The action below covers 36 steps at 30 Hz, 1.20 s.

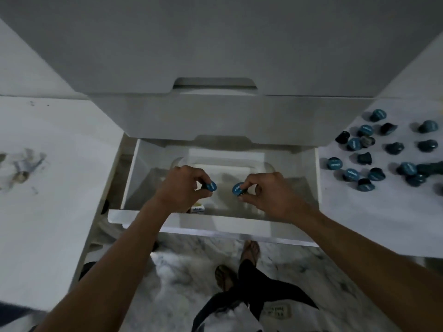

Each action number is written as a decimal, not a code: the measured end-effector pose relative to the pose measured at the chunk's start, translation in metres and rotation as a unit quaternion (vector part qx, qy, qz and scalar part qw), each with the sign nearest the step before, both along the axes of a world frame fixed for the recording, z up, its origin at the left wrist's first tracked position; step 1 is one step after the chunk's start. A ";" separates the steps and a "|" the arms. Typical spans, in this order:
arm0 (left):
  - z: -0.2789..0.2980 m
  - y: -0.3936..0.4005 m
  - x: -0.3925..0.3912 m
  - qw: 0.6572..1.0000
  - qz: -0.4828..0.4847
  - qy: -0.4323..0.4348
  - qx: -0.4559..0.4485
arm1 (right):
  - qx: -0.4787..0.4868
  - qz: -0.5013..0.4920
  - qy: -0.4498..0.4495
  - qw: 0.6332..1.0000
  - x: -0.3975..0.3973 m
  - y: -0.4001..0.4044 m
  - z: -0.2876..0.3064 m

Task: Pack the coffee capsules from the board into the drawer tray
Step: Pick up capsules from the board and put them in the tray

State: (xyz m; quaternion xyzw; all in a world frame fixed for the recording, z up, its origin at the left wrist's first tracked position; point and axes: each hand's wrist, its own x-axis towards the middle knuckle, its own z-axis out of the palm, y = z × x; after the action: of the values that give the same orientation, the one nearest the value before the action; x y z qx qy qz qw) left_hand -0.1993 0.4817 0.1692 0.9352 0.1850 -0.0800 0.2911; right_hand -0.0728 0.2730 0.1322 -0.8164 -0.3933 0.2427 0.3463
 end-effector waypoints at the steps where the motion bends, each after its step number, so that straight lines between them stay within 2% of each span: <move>1: -0.004 0.003 0.006 1.000 -0.010 0.011 -0.003 | -0.020 0.020 -0.005 1.000 0.004 0.006 -0.003; 7: -0.036 0.016 0.029 0.994 -0.051 0.086 -0.050 | -0.113 0.104 -0.025 0.988 0.017 0.031 -0.025; 12: -0.053 0.023 0.032 0.987 -0.055 0.115 -0.099 | -0.128 0.150 -0.021 0.980 0.014 0.039 -0.037; 17: -0.062 0.027 0.029 0.982 -0.064 0.127 -0.121 | -0.113 0.156 -0.005 0.981 0.010 0.039 -0.045; 28: -0.064 0.031 0.024 0.978 -0.100 0.129 -0.129 | -0.147 0.165 0.048 0.974 0.010 0.034 -0.046; 36: -0.067 0.030 0.028 0.978 -0.086 0.124 -0.144 | -0.144 0.140 0.082 0.976 0.009 0.033 -0.045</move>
State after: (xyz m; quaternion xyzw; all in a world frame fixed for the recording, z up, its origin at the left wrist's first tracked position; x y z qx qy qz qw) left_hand -0.1715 0.5118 0.1025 0.8787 0.1246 -0.2456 0.3899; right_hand -0.0635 0.3057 0.0874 -0.7717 -0.4353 0.4089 0.2186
